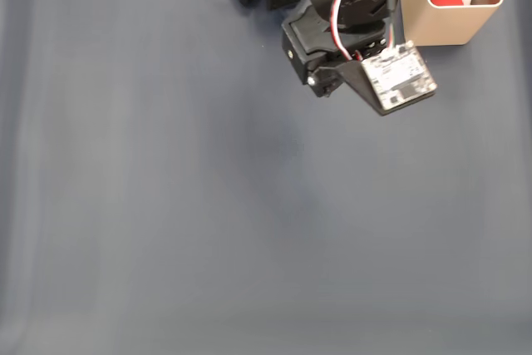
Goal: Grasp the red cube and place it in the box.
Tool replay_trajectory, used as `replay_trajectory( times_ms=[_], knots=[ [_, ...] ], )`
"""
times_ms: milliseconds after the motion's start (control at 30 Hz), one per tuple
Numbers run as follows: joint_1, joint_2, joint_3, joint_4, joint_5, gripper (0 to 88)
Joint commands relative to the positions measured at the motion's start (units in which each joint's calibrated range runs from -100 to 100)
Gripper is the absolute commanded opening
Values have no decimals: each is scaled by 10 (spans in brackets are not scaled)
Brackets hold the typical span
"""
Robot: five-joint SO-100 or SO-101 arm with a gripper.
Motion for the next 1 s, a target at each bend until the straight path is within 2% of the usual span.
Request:
replay_trajectory(
  times_ms=[0, 167, 400, 967],
  knots=[
    [19, -24, -6, -14, -13, 2],
    [43, -37, -6, -66, -38, 2],
    [63, -60, 15, -115, -49, 2],
    [109, -232, 265, -269, -56, 2]
  ],
)
